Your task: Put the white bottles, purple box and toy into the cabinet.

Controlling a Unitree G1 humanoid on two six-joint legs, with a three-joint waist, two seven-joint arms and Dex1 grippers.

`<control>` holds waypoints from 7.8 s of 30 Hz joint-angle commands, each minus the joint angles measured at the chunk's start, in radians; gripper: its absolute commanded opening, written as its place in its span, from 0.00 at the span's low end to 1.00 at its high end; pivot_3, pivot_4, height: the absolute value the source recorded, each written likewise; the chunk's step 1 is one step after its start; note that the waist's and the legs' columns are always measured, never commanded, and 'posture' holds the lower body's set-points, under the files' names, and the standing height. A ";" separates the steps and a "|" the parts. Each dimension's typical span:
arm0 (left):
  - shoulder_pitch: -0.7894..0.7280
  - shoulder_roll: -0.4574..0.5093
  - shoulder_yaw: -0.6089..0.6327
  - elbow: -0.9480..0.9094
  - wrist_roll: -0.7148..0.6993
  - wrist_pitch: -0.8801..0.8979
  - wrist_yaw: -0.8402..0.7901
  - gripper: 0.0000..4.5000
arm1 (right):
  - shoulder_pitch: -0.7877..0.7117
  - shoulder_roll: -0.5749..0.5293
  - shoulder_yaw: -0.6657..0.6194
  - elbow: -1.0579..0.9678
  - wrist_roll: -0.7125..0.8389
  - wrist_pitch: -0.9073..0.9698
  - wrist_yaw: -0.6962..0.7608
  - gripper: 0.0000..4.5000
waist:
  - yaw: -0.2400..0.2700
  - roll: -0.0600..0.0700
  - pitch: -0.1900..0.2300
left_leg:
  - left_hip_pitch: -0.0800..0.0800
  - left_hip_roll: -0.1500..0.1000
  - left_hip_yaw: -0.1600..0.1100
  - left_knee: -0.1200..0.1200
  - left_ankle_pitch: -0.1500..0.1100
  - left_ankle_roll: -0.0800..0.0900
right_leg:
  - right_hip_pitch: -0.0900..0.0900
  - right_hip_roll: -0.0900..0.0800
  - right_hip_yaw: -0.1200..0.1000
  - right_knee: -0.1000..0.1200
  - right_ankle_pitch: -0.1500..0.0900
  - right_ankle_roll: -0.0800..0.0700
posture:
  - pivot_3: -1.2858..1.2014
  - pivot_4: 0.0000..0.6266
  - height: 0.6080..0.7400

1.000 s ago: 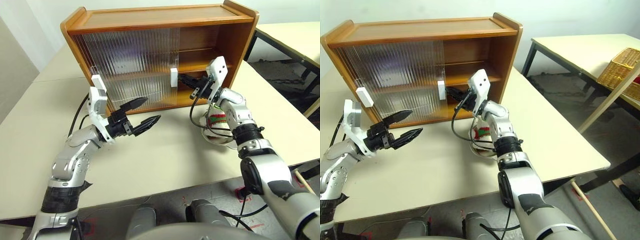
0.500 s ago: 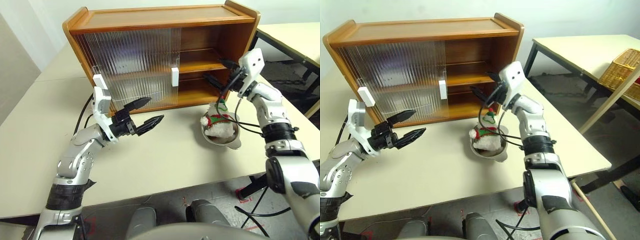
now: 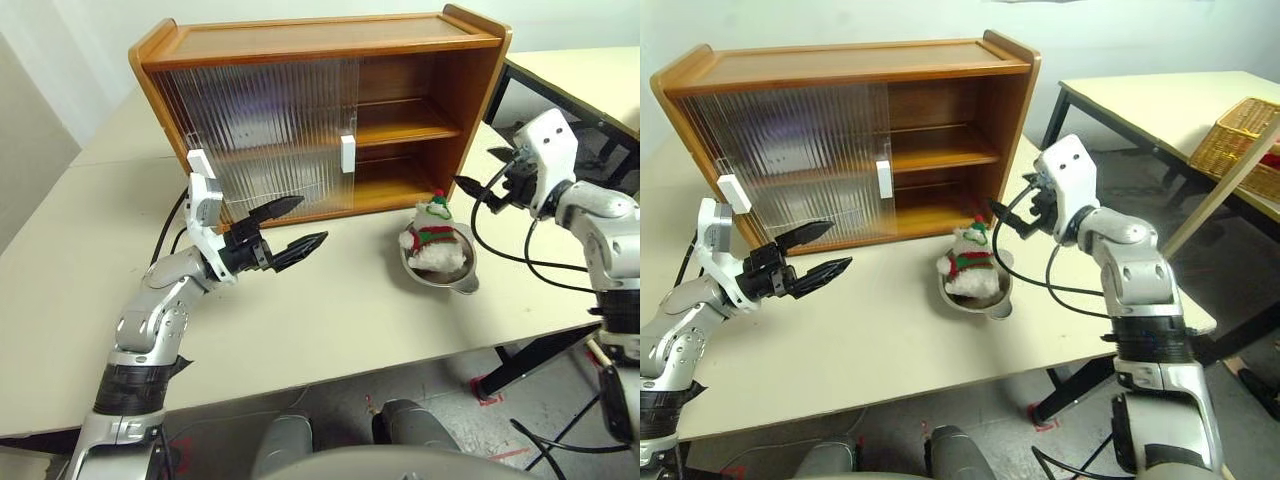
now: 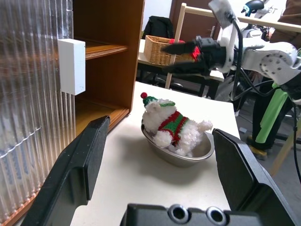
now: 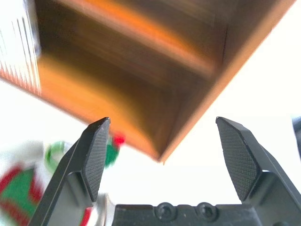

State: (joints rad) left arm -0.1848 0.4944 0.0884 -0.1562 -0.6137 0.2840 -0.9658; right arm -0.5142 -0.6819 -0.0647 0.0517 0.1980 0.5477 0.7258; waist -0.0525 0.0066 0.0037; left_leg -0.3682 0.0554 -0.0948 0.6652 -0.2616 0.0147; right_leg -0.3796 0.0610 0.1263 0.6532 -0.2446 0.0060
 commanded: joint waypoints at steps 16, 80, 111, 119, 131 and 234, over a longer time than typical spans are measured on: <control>0.032 0.003 -0.004 -0.025 0.017 -0.006 0.017 1.00 | -0.135 -0.019 0.058 -0.066 0.218 0.756 0.052 0.99 | -0.001 0.001 0.000 | -0.005 0.000 0.000 -0.004 0.000 0.001 | -0.006 0.006 0.001 0.000 -0.002 -0.001 | 0.49 0.00 1.00; 0.038 0.005 0.007 -0.045 0.025 -0.010 0.032 1.00 | -0.162 0.085 0.142 0.093 0.237 0.698 -0.065 0.51 | 0.023 0.000 -0.001 | -0.005 0.001 0.000 -0.004 0.001 0.002 | -0.013 0.010 0.001 0.013 -0.004 -0.010 | 0.50 0.00 1.00; 0.009 -0.012 -0.008 -0.015 0.037 -0.014 0.014 1.00 | -0.406 0.064 0.069 0.154 0.235 0.306 0.114 0.04 | 0.018 0.000 -0.001 | -0.007 0.001 -0.001 -0.005 0.001 0.002 | -0.017 0.010 0.001 0.013 -0.005 -0.012 | 0.49 0.00 1.00; 0.019 -0.016 -0.001 -0.021 0.039 -0.016 0.025 1.00 | -0.493 0.145 0.093 0.398 0.121 0.040 0.125 0.04 | 0.018 0.000 -0.001 | -0.007 0.002 -0.003 -0.005 0.001 0.002 | -0.017 0.010 0.001 0.013 -0.004 -0.012 | 0.50 0.00 1.00; 0.028 -0.016 -0.001 -0.031 0.036 -0.015 0.034 1.00 | -0.648 0.232 0.060 0.739 0.037 -0.192 0.086 0.04 | 0.023 0.000 -0.001 | -0.007 0.003 -0.008 -0.004 0.001 0.002 | -0.016 0.010 0.001 0.013 0.002 -0.020 | 0.50 0.00 1.00; 0.042 -0.026 -0.029 -0.043 0.029 0.005 0.017 1.00 | -0.047 0.052 -0.432 0.335 0.580 0.692 0.017 0.99 | -0.007 -0.004 0.000 | 0.003 0.017 0.001 -0.003 -0.008 -0.007 | -0.004 0.025 0.003 0.009 -0.010 -0.015 | 0.49 0.00 1.00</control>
State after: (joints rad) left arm -0.1409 0.4666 0.0633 -0.1978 -0.5875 0.2851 -0.9528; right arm -0.5362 -0.6430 -0.4531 0.3394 0.7525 1.2058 0.7875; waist -0.0598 0.0030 0.0038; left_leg -0.3648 0.0722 -0.0936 0.6619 -0.2694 0.0081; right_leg -0.3832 0.0859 0.1290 0.6625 -0.2548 -0.0085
